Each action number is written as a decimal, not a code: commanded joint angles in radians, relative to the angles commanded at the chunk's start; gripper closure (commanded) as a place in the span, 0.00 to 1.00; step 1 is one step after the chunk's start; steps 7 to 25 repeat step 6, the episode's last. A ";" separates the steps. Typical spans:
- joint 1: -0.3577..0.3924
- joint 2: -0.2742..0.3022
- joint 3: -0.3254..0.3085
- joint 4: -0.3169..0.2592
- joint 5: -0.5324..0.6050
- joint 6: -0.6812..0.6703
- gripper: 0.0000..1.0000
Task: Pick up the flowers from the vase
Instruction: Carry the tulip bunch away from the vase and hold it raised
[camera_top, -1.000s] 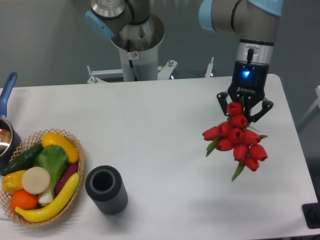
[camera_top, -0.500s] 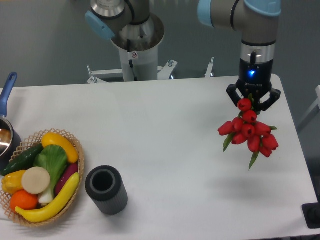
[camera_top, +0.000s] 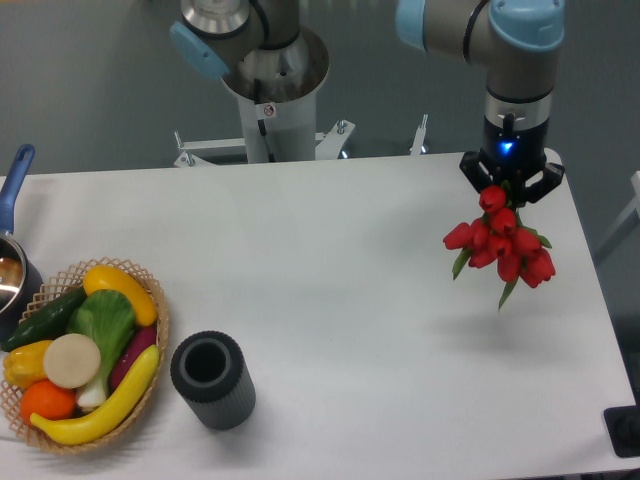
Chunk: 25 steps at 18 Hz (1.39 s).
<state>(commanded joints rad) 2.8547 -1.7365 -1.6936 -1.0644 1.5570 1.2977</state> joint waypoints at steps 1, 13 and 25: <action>0.000 0.000 0.006 -0.015 0.000 0.000 0.75; 0.000 0.002 -0.006 -0.020 0.024 0.009 0.75; 0.000 0.002 -0.006 -0.020 0.024 0.009 0.75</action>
